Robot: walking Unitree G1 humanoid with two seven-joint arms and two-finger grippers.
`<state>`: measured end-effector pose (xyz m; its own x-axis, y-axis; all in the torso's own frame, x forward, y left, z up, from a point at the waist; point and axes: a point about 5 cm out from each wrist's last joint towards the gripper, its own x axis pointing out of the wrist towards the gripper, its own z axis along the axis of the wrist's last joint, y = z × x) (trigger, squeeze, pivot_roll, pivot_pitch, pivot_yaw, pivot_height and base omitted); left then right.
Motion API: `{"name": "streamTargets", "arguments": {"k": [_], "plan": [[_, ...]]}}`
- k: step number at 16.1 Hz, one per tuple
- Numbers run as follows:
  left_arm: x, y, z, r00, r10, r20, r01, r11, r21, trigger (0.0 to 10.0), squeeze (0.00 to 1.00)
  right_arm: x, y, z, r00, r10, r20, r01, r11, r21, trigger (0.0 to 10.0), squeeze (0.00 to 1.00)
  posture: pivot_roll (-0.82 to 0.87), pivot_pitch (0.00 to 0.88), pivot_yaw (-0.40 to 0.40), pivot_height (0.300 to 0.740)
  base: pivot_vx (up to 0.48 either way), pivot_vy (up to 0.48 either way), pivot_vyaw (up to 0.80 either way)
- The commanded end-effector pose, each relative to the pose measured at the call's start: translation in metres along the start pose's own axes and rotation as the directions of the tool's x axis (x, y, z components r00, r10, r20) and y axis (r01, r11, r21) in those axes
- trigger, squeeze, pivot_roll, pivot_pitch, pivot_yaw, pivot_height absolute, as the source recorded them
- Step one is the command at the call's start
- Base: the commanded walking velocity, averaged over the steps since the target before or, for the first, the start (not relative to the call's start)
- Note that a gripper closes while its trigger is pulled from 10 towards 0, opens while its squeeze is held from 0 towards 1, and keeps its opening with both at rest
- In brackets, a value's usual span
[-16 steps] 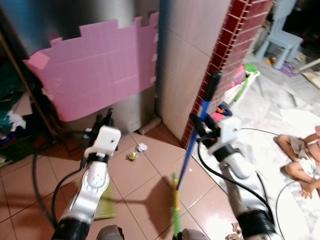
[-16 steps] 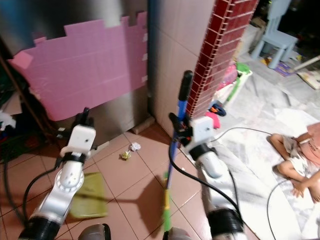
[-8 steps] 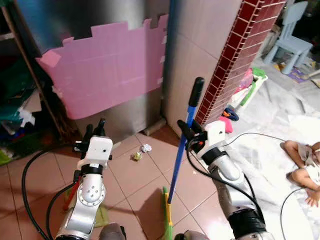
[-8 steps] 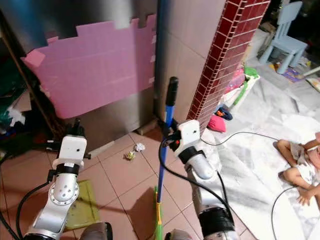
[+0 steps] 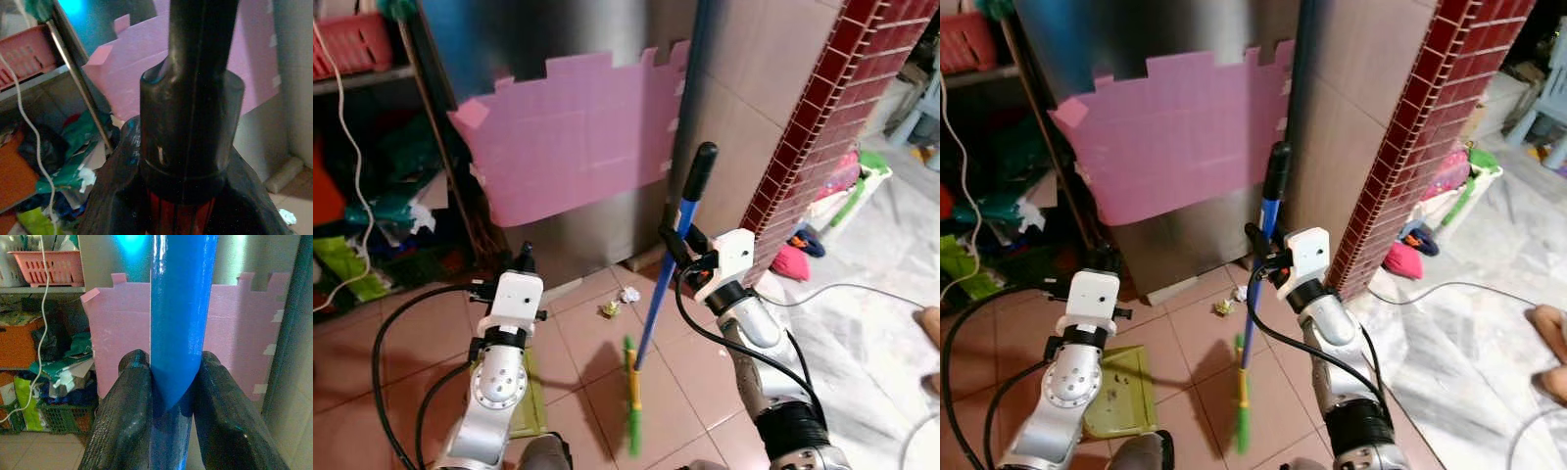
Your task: Sweep floor
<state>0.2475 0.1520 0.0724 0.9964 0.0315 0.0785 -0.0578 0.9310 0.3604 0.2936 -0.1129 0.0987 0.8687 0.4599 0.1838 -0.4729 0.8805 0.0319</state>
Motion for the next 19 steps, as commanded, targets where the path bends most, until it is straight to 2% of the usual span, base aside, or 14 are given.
{"name": "streamTargets", "arguments": {"k": [1,11,15,19], "plan": [[0.0058,-0.0011,0.0108,0.999,-0.014,0.043,0.014,1.0,-0.009,10.0,0.0,0.0027,-0.0039,0.0073,0.999,0.002,0.038,-0.002,1.0,-0.021,10.0,0.0,-0.05,0.0,0.002,0.74,0.356,0.0,0.0],[0.0083,-0.0001,0.0106,0.999,-0.013,0.04,0.014,1.0,-0.01,10.0,0.0,0.0003,-0.0045,0.0068,0.999,0.017,0.035,-0.017,1.0,-0.002,10.0,0.0,-0.06,0.0,0.001,0.74,0.422,0.0,0.0],[0.0094,-0.0014,0.0108,0.999,-0.011,0.038,0.011,1.0,-0.013,10.0,0.0,-0.0007,-0.0057,0.0081,0.999,0.023,0.034,-0.021,0.999,-0.044,10.0,0.0,-0.06,0.0,-0.002,0.74,0.454,0.0,0.0],[0.0087,-0.0036,0.0112,0.999,-0.007,0.038,0.007,1.0,-0.012,10.0,0.0,-0.0018,-0.0066,0.0106,0.998,0.03,0.049,-0.028,0.999,-0.042,10.0,0.0,-0.07,0.0,-0.008,0.74,0.441,0.0,0.52]]}}
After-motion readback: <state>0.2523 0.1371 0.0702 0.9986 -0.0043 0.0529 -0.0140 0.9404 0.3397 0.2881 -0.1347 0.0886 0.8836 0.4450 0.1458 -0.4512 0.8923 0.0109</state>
